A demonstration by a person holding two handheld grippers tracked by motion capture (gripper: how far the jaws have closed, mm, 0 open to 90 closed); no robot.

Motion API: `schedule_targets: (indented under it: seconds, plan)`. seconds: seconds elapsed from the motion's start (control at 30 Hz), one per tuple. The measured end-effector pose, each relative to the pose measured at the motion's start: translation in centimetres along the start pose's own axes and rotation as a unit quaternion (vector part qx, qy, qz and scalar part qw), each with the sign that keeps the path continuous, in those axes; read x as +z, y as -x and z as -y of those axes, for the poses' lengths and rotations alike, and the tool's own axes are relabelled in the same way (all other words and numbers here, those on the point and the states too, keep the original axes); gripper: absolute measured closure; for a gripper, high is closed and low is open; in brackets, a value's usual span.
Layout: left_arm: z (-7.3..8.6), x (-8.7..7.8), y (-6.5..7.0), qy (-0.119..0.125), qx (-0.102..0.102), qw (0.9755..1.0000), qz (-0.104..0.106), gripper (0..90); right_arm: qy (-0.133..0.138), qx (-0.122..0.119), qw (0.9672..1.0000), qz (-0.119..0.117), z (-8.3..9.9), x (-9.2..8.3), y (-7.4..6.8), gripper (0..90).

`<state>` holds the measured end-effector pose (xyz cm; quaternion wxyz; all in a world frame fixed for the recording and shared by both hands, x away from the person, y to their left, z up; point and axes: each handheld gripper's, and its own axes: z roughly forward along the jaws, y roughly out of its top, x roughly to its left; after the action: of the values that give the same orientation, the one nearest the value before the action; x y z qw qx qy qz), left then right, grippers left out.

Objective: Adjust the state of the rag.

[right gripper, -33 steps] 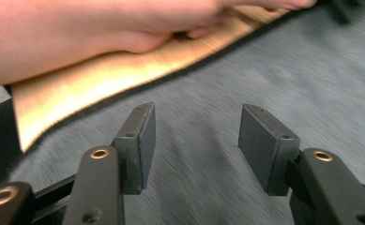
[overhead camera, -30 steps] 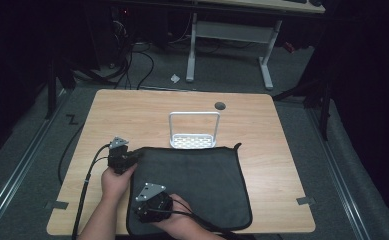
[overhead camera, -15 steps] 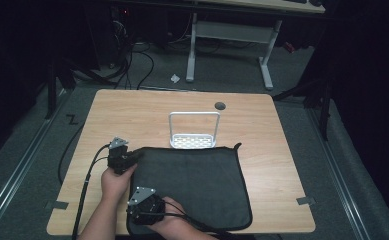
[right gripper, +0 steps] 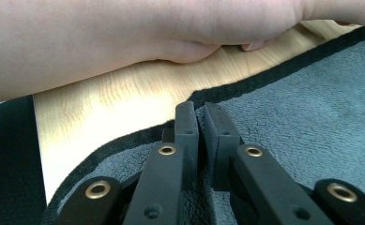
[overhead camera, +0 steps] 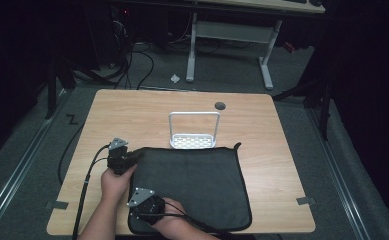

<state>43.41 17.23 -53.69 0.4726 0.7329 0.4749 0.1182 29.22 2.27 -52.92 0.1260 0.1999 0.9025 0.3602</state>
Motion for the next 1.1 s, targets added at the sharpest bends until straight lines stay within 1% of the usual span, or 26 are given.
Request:
schedule_targets:
  seconds: [0.07, 0.17, 0.27, 0.33, 0.37, 0.4, 0.43, 0.47, 0.5, 0.53, 0.6, 0.63, 0.67, 0.7, 0.8, 0.87, 0.93, 0.97, 1.0, 1.03, 1.07, 1.1]
  plan:
    - [0.0, 0.0, 0.0, 0.001, 0.000, 1.0000, 0.002, 82.5, 0.002, -0.001, 1.0000, 0.003, 0.0, -0.2, 0.0, 85.8]
    - [0.0, -0.1, -0.1, 0.001, -0.002, 1.0000, 0.004, 83.0, 0.025, -0.004, 0.9996, 0.011, -0.1, -1.5, 0.1, 85.9]
    - [0.0, -0.1, -0.2, 0.001, -0.003, 1.0000, 0.005, 83.0, 0.041, -0.005, 0.9991, 0.013, 0.0, -2.4, 0.1, 85.9]
    - [-0.1, 0.0, -0.3, 0.003, -0.011, 0.9999, 0.009, 83.0, 0.045, -0.004, 0.9989, 0.014, 0.1, -2.7, 0.1, 85.9]
    - [-0.2, -0.1, -0.3, 0.006, -0.014, 0.9998, 0.014, 83.1, 0.056, -0.008, 0.9982, 0.018, 0.2, -3.2, 0.2, 85.9]
    - [-0.2, -0.1, -0.3, 0.006, -0.014, 0.9998, 0.014, 83.3, 0.056, -0.008, 0.9982, 0.018, 0.2, -3.2, 0.2, 85.9]
    - [-0.2, -0.1, -0.2, 0.006, -0.013, 0.9998, 0.012, 83.5, 0.067, -0.008, 0.9975, 0.020, 0.1, -3.8, 0.4, 85.9]
    - [-0.3, -0.1, -0.1, 0.008, -0.013, 0.9998, 0.011, 83.7, 0.071, -0.007, 0.9973, 0.019, 0.1, -4.0, 0.5, 85.9]
    - [-0.3, -0.2, 0.0, 0.011, -0.015, 0.9997, 0.013, 84.1, 0.076, -0.006, 0.9969, 0.020, 0.0, -4.2, 0.6, 86.0]
    - [-0.6, -0.6, 0.1, 0.022, -0.017, 0.9995, 0.012, 84.3, 0.081, -0.006, 0.9965, 0.020, -0.1, -4.4, 0.7, 85.9]
    - [-0.9, -0.9, 0.0, 0.034, -0.038, 0.9983, 0.028, 84.4, 0.094, -0.003, 0.9954, 0.020, -0.2, -4.9, 0.9, 85.9]
    - [-0.9, -0.9, 0.0, 0.034, -0.038, 0.9983, 0.028, 84.3, 0.099, -0.003, 0.9949, 0.020, -0.3, -5.1, 1.0, 86.0]
    - [-1.2, -1.3, -0.1, 0.043, -0.044, 0.9977, 0.027, 84.4, 0.102, 0.000, 0.9945, 0.020, -0.4, -5.3, 1.0, 86.0]
    - [-1.2, -1.5, -0.2, 0.044, -0.048, 0.9975, 0.026, 84.3, 0.106, 0.000, 0.9942, 0.019, -0.6, -5.4, 1.0, 86.0]
    - [-1.3, -1.8, -0.6, 0.039, -0.052, 0.9976, 0.022, 84.3, 0.110, -0.001, 0.9937, 0.019, -1.1, -5.4, 1.0, 85.9]
    - [-1.3, -2.4, -1.1, 0.024, -0.047, 0.9986, 0.009, 84.3, 0.110, 0.000, 0.9938, 0.014, -1.6, -5.0, 0.8, 85.9]
    - [-1.3, -2.6, -1.3, 0.020, -0.046, 0.9987, 0.006, 84.3, 0.113, -0.003, 0.9935, 0.009, -2.1, -4.6, 0.3, 85.9]
    - [-1.2, -3.4, -1.8, 0.016, -0.045, 0.9989, -0.001, 84.3, 0.113, -0.005, 0.9935, 0.007, -2.5, -4.3, 0.0, 85.9]
    - [-1.2, -3.4, -1.8, 0.016, -0.045, 0.9989, -0.001, 84.3, 0.115, -0.007, 0.9934, 0.004, -2.8, -4.0, -0.3, 85.9]
    - [-1.1, -4.4, -2.3, 0.017, -0.042, 0.9989, -0.014, 84.3, 0.115, -0.010, 0.9933, 0.000, -3.2, -3.7, -0.6, 85.9]
    - [-1.1, -4.4, -2.3, 0.017, -0.042, 0.9989, -0.014, 84.3, 0.116, -0.013, 0.9931, -0.004, -3.6, -3.4, -0.9, 85.9]
    - [-0.9, -5.0, -2.7, 0.018, -0.044, 0.9987, -0.019, 84.3, 0.118, -0.016, 0.9929, -0.008, -4.1, -3.2, -1.2, 85.9]
